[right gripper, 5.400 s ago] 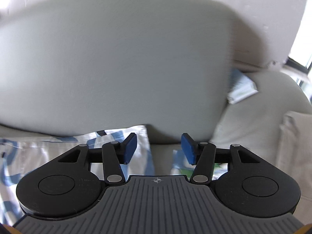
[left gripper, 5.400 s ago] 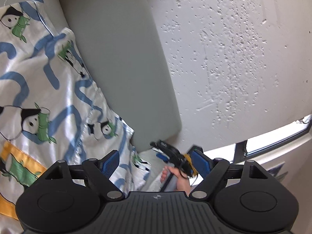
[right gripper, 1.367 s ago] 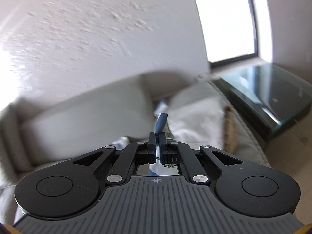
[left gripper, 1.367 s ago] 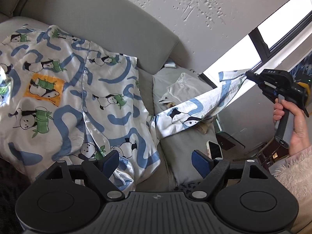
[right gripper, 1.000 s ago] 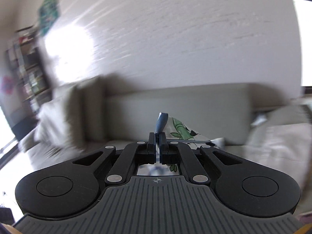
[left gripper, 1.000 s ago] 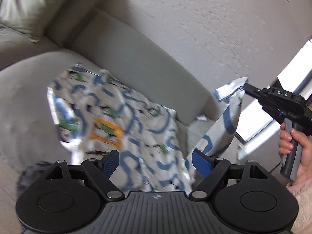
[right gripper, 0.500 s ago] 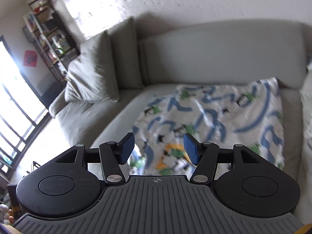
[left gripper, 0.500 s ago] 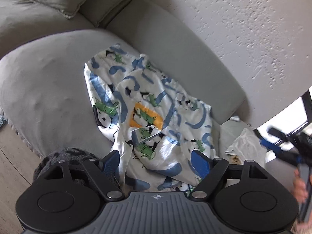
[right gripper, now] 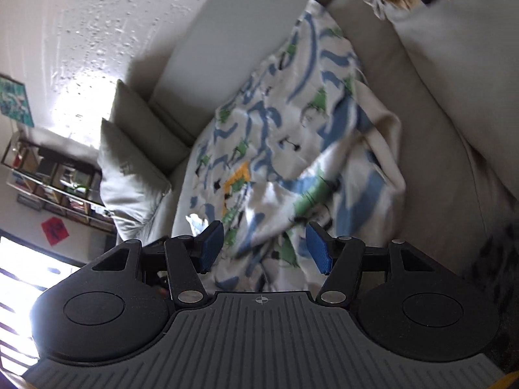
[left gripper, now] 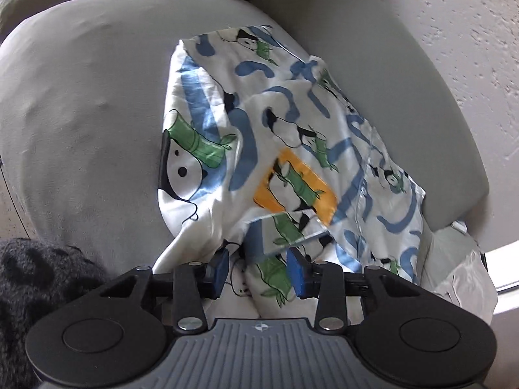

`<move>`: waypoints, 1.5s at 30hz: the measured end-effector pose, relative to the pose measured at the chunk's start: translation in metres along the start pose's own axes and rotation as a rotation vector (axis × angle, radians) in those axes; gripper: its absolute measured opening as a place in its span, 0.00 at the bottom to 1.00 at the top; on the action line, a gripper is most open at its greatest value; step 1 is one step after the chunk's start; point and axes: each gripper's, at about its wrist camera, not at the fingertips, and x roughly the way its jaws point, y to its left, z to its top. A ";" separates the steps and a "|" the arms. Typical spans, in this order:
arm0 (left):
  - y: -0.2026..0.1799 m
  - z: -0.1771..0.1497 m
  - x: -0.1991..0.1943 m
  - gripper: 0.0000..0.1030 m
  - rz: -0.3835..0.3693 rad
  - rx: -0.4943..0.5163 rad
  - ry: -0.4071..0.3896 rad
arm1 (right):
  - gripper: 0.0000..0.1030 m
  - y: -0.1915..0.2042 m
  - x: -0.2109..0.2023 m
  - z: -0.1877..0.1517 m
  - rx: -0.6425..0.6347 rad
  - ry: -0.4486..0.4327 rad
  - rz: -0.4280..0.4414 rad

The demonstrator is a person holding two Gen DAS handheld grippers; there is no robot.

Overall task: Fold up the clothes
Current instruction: 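Grasp the garment hem with the left gripper and lift it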

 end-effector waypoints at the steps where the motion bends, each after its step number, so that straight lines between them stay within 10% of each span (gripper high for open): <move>1: 0.000 0.000 0.003 0.36 0.012 -0.004 -0.002 | 0.61 -0.001 0.001 -0.001 0.002 0.002 -0.001; 19: 0.020 0.012 0.035 0.35 0.099 -0.100 -0.057 | 0.61 -0.018 0.006 -0.012 0.024 0.019 -0.023; 21: 0.020 0.014 0.037 0.26 0.093 -0.089 -0.058 | 0.61 -0.017 0.007 -0.012 0.023 0.019 -0.031; 22: 0.019 0.015 0.037 0.00 0.090 -0.083 -0.058 | 0.61 -0.016 0.007 -0.012 0.025 0.015 -0.035; 39: -0.127 0.022 -0.140 0.00 -0.427 0.227 -0.507 | 0.61 -0.023 0.013 0.000 0.118 -0.102 -0.028; 45: -0.166 0.016 -0.188 0.00 -0.441 0.247 -0.631 | 0.61 -0.021 0.034 0.005 0.145 -0.085 0.079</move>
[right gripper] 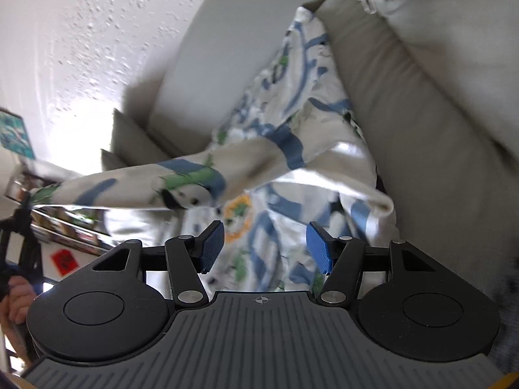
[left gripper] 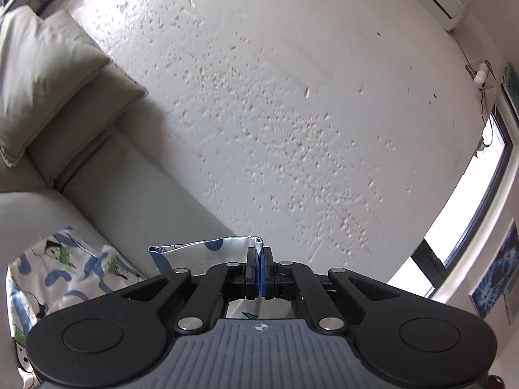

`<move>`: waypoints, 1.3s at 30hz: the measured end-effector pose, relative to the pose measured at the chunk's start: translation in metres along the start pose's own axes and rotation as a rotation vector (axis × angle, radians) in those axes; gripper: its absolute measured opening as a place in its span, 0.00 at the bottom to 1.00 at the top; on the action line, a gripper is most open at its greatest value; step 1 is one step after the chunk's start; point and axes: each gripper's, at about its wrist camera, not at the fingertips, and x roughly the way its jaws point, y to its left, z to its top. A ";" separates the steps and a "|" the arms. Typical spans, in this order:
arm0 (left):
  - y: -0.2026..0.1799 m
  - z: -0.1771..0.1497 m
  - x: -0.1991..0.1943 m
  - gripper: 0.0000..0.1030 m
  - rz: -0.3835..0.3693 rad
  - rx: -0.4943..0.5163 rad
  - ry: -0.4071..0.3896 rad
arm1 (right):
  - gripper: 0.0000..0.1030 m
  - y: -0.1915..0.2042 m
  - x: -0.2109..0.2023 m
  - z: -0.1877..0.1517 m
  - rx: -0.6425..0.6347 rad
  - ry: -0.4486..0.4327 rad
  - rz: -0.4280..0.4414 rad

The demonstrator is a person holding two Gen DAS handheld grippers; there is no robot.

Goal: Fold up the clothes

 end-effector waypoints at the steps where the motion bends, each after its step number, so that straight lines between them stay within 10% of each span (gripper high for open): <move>1: 0.000 -0.001 -0.002 0.00 0.006 -0.022 0.004 | 0.61 -0.004 0.004 0.001 0.042 -0.001 0.018; 12: 0.031 -0.010 -0.024 0.00 0.094 -0.224 0.042 | 0.62 -0.042 0.043 0.002 0.448 0.027 0.188; 25: 0.068 -0.008 -0.040 0.00 0.223 -0.244 -0.014 | 0.53 -0.049 0.044 -0.005 0.370 -0.078 -0.059; 31: 0.092 -0.006 -0.054 0.00 0.287 -0.273 -0.047 | 0.32 -0.071 0.038 0.001 0.601 -0.107 -0.091; 39: 0.111 -0.013 -0.051 0.00 0.317 -0.301 -0.005 | 0.45 -0.032 -0.007 0.025 0.138 -0.016 -0.245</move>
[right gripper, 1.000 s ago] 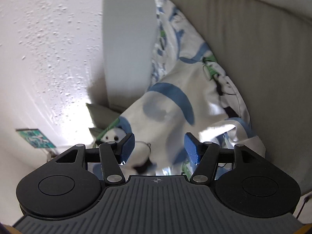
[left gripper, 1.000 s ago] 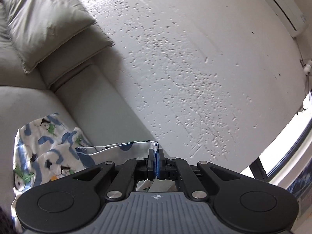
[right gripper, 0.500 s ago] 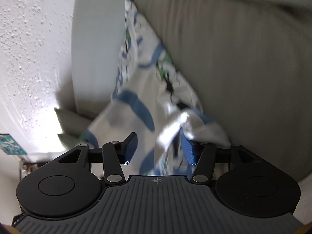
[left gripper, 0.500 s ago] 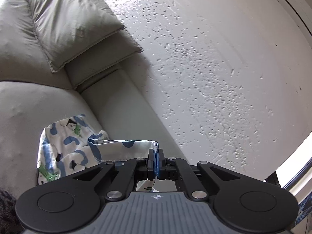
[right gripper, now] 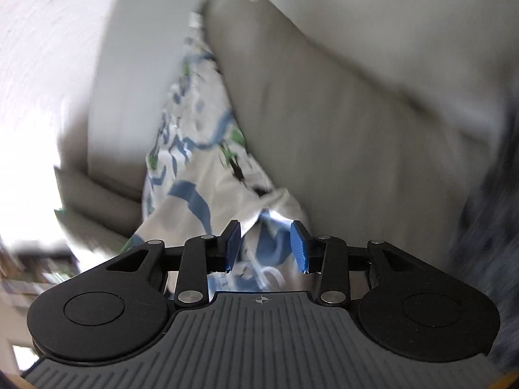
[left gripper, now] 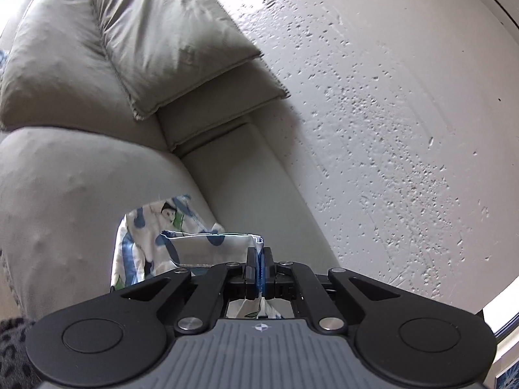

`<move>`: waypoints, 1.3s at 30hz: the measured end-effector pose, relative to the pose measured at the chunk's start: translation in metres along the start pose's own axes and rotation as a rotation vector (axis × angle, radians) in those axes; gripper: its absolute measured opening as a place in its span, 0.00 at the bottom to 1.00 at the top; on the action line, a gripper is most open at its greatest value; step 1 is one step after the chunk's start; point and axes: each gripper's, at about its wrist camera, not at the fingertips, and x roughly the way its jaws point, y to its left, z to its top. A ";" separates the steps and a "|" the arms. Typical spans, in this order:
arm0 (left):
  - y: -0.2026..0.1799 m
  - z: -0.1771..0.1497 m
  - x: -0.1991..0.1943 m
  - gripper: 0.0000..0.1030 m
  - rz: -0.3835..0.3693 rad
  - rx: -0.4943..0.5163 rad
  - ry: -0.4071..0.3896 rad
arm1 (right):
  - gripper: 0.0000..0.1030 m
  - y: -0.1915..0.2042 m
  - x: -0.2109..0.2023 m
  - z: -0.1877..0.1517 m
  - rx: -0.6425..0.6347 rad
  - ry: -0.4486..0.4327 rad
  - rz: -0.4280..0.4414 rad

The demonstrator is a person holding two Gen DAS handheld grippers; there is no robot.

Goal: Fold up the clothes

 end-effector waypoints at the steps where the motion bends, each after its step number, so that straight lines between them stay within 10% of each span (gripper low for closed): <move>1: 0.001 -0.001 0.001 0.00 0.002 -0.002 0.008 | 0.45 0.003 -0.003 0.006 -0.059 -0.019 -0.007; 12: 0.014 -0.007 0.010 0.00 0.021 -0.017 0.056 | 0.41 0.001 0.029 0.018 -0.215 0.143 0.028; 17: 0.016 -0.008 0.011 0.00 0.022 -0.030 0.065 | 0.13 0.003 0.015 0.011 -0.362 0.157 -0.008; 23: 0.016 -0.012 0.010 0.00 0.041 -0.021 0.026 | 0.01 0.031 -0.021 -0.025 -0.700 -0.140 -0.357; 27: 0.030 -0.027 0.026 0.00 0.088 -0.026 0.067 | 0.09 0.033 -0.027 -0.029 -0.770 -0.274 -0.620; 29: 0.038 -0.031 0.029 0.00 0.105 -0.035 0.087 | 0.35 0.030 -0.029 -0.027 -0.741 -0.237 -0.652; 32: 0.047 -0.033 0.027 0.00 0.109 -0.035 0.108 | 0.42 0.025 -0.034 -0.025 -0.687 -0.166 -0.678; 39: 0.061 -0.041 0.026 0.00 0.118 -0.029 0.161 | 0.23 0.013 -0.063 0.002 -0.322 -0.186 -0.148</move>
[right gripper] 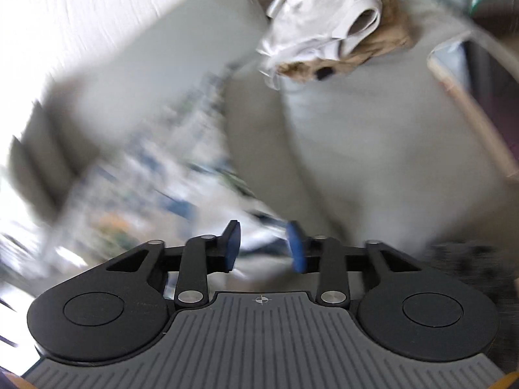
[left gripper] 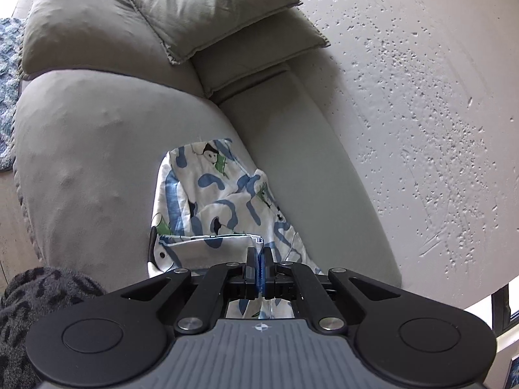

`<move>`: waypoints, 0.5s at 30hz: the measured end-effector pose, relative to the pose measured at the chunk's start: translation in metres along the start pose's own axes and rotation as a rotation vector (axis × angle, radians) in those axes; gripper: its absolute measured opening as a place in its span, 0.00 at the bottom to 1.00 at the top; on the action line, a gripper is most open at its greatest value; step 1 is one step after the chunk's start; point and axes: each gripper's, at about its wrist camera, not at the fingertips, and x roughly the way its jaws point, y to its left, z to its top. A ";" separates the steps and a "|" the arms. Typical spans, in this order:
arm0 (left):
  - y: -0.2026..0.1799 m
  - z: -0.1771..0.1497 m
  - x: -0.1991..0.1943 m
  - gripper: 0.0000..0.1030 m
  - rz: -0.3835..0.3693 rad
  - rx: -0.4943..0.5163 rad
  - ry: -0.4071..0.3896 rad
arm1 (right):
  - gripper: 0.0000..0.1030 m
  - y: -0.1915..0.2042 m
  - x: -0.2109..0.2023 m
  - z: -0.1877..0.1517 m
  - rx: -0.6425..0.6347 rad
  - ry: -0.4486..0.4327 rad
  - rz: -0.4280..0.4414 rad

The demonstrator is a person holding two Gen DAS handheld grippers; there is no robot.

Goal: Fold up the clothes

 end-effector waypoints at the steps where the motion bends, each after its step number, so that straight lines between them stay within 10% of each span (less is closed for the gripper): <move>1: 0.000 -0.001 0.000 0.00 0.000 0.001 0.003 | 0.19 -0.001 0.007 0.006 0.021 0.028 0.022; 15: 0.003 -0.012 0.002 0.00 -0.002 0.023 0.035 | 0.30 0.030 0.053 -0.010 -0.354 0.443 -0.237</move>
